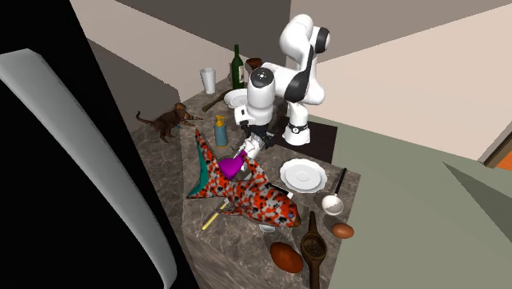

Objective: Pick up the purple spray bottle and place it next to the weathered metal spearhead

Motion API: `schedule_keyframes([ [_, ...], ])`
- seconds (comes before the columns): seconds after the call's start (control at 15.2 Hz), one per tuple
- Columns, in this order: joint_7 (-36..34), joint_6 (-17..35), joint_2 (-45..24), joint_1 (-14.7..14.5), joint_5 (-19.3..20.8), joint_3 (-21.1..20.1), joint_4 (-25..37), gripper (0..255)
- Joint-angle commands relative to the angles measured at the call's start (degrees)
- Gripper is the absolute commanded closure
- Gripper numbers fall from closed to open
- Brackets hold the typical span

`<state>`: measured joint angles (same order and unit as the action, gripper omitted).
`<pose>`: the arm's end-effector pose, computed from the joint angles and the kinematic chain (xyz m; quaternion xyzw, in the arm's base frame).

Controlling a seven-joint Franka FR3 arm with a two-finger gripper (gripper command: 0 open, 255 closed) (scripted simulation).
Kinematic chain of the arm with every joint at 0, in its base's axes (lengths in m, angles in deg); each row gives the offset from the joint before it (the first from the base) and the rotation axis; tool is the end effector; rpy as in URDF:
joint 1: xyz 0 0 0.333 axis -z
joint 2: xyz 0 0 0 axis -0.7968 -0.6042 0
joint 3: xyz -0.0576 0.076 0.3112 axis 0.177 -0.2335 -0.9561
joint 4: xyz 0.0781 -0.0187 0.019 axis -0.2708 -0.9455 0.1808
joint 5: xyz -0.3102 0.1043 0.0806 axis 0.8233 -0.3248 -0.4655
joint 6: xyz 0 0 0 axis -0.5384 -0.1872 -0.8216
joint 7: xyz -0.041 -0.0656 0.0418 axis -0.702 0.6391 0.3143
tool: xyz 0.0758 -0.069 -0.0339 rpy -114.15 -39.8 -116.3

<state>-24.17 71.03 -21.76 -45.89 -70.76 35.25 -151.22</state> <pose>0.4993 -0.0532 0.5033 0.9803 -0.1229 -0.1284 0.0858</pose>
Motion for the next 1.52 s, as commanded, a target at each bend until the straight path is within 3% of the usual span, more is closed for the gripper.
schedule_keyframes([
  [0.0,-1.19,-1.03,-5.38,0.47,1.14,0.64,4.21,0],
  [0.4,-3.6,-5.52,-19.27,1.42,3.37,2.82,16.99,0],
  [0.92,-4.06,0.69,-17.65,2.13,3.65,3.09,9.21,0],
  [1.39,-4.06,0.68,-17.65,2.16,3.66,3.05,9.22,0],
  [1.45,-3.9,0.75,-17.5,2.28,3.72,3.12,9.04,255],
])
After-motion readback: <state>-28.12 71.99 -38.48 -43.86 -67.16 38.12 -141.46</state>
